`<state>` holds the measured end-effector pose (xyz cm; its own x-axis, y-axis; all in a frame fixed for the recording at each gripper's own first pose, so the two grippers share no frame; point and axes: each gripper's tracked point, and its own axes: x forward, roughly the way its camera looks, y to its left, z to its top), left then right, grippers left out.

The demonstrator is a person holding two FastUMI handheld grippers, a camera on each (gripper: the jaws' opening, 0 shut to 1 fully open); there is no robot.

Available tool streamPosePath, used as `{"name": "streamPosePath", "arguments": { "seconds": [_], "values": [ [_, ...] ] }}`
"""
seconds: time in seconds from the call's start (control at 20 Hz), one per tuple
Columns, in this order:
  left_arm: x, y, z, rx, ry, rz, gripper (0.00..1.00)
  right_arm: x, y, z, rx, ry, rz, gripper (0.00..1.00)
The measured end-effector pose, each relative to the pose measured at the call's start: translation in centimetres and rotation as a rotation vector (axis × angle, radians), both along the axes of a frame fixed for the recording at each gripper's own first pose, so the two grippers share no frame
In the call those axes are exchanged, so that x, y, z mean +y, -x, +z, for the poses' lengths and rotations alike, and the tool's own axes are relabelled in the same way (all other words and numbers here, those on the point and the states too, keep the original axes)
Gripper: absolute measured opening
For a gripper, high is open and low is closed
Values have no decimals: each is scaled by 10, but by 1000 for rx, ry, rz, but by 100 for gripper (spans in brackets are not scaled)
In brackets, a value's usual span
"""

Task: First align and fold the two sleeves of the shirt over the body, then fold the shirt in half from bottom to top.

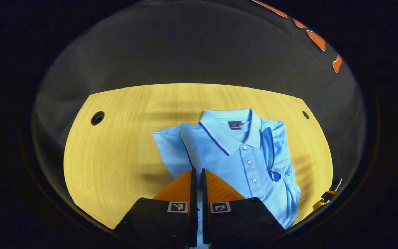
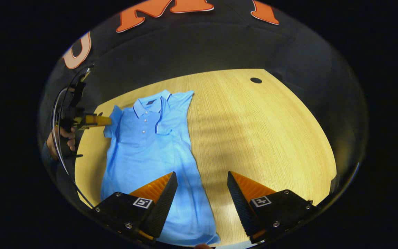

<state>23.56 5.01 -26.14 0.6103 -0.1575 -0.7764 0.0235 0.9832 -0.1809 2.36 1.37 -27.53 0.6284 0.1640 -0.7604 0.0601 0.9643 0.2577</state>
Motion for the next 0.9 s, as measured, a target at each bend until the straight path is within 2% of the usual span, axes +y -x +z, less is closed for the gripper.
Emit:
{"name": "streamPosePath", "arguments": {
  "seconds": [0.15, 0.35, 0.4, 0.6, 0.9],
  "values": [
    [-33, -3, 3, -21, 22, -85, 11, -1, 19, -9, 34, -21, -19, 89],
    [-63, 5, 15, -75, 31, -184, 31, -6, 36, -25, 73, -17, -45, 90],
    [-64, 12, 18, -84, 35, -186, 44, -5, 39, -25, 72, -21, -41, 90],
    [-48, 51, 26, -87, 58, -80, 100, -4, 53, -35, 96, -11, 9, 92],
    [-10, 147, 28, -64, 22, -4, 100, 10, 85, -51, 134, 3, 126, 94]
  ]
}}
